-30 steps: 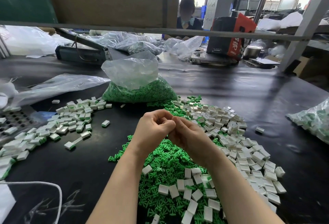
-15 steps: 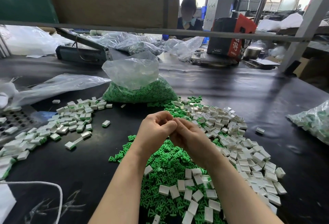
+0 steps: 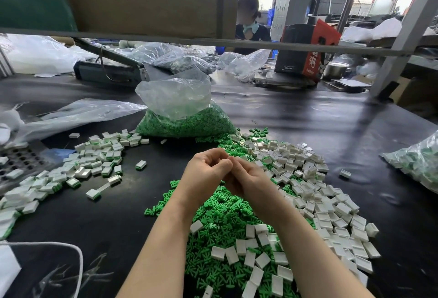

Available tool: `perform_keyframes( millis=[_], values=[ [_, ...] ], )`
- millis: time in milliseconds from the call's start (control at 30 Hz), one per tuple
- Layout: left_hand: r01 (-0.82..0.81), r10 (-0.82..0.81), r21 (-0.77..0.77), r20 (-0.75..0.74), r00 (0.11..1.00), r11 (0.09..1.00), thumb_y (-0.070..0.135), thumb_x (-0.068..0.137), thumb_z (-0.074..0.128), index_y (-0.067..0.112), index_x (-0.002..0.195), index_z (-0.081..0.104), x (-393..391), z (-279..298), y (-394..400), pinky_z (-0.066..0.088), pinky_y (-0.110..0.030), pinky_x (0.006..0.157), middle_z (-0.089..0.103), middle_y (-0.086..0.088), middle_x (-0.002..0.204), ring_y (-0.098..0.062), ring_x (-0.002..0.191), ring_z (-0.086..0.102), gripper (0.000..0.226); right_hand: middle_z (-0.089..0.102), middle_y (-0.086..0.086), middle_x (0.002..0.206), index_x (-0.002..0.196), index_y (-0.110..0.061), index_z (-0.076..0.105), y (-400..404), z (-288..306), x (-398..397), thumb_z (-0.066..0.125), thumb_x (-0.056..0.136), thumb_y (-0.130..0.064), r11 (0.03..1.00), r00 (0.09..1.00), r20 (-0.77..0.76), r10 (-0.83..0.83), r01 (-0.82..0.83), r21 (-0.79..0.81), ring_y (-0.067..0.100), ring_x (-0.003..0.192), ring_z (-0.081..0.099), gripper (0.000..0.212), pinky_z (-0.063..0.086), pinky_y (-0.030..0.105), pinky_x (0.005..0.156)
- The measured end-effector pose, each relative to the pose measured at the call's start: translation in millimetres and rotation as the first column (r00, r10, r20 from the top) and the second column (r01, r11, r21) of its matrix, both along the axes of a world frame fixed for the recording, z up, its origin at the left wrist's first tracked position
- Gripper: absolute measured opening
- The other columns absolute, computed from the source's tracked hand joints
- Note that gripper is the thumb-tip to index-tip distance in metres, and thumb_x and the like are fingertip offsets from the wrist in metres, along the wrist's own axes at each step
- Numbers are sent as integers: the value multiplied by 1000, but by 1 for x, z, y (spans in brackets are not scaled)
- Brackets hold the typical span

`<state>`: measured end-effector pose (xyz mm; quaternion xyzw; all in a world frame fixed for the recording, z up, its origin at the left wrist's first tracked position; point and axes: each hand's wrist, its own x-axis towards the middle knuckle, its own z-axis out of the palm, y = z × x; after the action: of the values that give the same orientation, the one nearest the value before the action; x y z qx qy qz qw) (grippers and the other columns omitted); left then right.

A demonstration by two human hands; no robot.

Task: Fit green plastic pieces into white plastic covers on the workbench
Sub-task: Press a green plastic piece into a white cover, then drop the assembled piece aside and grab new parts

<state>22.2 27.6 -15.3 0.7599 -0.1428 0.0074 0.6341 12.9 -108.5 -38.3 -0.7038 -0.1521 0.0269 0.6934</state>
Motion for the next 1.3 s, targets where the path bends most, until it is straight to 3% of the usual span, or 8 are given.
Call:
perform_keyframes(
  millis=[233,400,600,800,900,1033,1133,1300],
  values=[
    [0,-7,-56,-116,993,998,16,91,58,18,69,67,3,-9,1,41,-16,54,65,1,68,-6,60,55,24,49,-3,51,78,-9,61,-10,8,1,30,100,-54,982,950,-272,-153,176,63,8,41,37,58,28,19,37],
    [12,-81,-290,-226,971,957,21,89,66,11,87,75,3,-6,10,50,-18,56,74,-7,79,-11,67,67,13,44,-3,50,79,-12,48,-46,15,6,33,105,-30,446,795,-607,-7,545,710,6,35,31,35,22,16,28],
    [-111,-30,-372,-354,935,921,21,80,68,7,92,73,4,-6,14,54,-18,57,74,-7,79,-10,65,68,20,46,-1,51,77,-10,48,-50,10,6,37,99,-14,414,715,-698,-43,649,639,6,35,32,25,21,15,28],
    [-482,147,-466,-589,795,742,9,96,56,3,90,66,16,-8,31,53,-16,46,69,-1,59,-4,49,65,13,59,2,67,88,-11,59,-49,12,4,49,99,-13,783,751,-258,-608,621,-40,11,52,50,15,37,17,40],
    [-617,140,-564,-665,734,549,11,98,53,3,82,60,22,-10,48,54,-16,46,66,-1,51,-4,44,63,20,61,-4,76,90,-17,60,-51,6,3,54,97,-15,547,767,234,-598,603,-580,11,67,57,9,39,13,51],
    [-669,119,-699,-664,738,251,7,102,43,6,82,54,23,-11,69,57,-19,61,68,-3,54,-7,53,68,23,62,1,114,123,-19,56,-55,-6,5,46,94,-18,112,754,417,-508,538,-836,20,105,46,31,39,33,81],
    [-669,148,-738,-654,742,88,15,104,36,10,82,48,22,-10,75,57,-24,81,68,-8,76,-14,74,69,25,53,3,133,138,-23,46,-55,-9,6,43,89,-14,33,770,367,-521,448,-894,25,119,37,50,34,39,93],
    [-686,128,-723,-675,727,80,26,104,37,5,91,43,22,-10,73,56,-25,65,65,-13,93,-18,80,69,26,59,4,121,125,-21,50,-57,-11,7,39,91,-13,-1,755,401,-520,468,-884,26,115,40,37,34,39,93]
  ],
)
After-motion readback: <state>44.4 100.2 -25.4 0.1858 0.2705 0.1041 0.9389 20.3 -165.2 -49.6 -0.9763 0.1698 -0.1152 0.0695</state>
